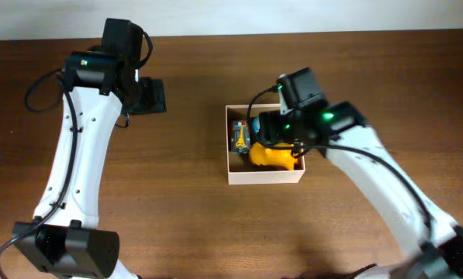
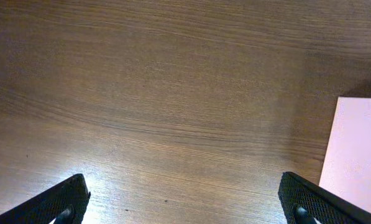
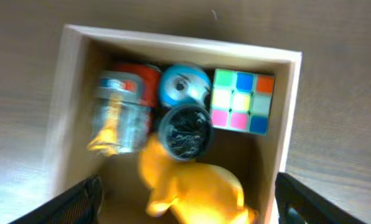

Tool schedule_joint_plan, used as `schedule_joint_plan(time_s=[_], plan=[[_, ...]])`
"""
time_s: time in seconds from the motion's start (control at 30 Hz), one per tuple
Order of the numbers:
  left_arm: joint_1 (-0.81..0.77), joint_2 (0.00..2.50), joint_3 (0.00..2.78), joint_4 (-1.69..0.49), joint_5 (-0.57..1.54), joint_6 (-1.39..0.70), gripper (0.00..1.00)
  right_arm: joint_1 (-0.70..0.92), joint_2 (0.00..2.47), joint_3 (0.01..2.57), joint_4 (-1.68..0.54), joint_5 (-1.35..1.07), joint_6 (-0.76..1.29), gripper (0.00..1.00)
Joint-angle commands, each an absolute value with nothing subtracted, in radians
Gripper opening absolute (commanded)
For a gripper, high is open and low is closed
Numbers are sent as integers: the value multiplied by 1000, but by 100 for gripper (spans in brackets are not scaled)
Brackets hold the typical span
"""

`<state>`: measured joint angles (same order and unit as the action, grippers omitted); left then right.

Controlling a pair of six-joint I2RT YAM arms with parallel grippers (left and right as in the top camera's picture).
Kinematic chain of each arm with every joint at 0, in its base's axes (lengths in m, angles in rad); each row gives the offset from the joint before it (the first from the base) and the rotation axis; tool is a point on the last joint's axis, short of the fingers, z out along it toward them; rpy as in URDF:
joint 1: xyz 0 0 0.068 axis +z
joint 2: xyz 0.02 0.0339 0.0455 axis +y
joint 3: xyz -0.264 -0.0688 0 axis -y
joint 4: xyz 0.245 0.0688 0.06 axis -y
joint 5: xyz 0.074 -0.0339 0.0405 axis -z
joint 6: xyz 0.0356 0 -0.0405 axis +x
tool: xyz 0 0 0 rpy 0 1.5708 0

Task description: Pack container

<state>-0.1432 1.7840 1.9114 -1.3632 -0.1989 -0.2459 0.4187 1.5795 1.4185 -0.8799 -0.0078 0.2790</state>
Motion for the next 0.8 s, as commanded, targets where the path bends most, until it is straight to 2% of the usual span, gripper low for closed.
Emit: schedule_joint_plan(time_s=[0.0, 0.07, 0.3, 0.6, 0.77], plan=[[-141, 1761, 1928, -1363, -207, -230, 99, 413, 1475, 1534, -941, -107, 266, 88], [-141, 1761, 1928, -1363, -207, -230, 99, 413, 1437, 1580, -971, -121, 266, 99], [-141, 1761, 1928, -1363, -207, -230, 99, 411, 1278, 1677, -1075, -107, 247, 99], [-141, 1761, 1928, -1363, -207, -230, 99, 368, 1066, 1677, -1113, 281, 214, 99], [-141, 1761, 1928, -1363, -207, -230, 99, 347, 965, 1669, -1172, 380, 213, 99]])
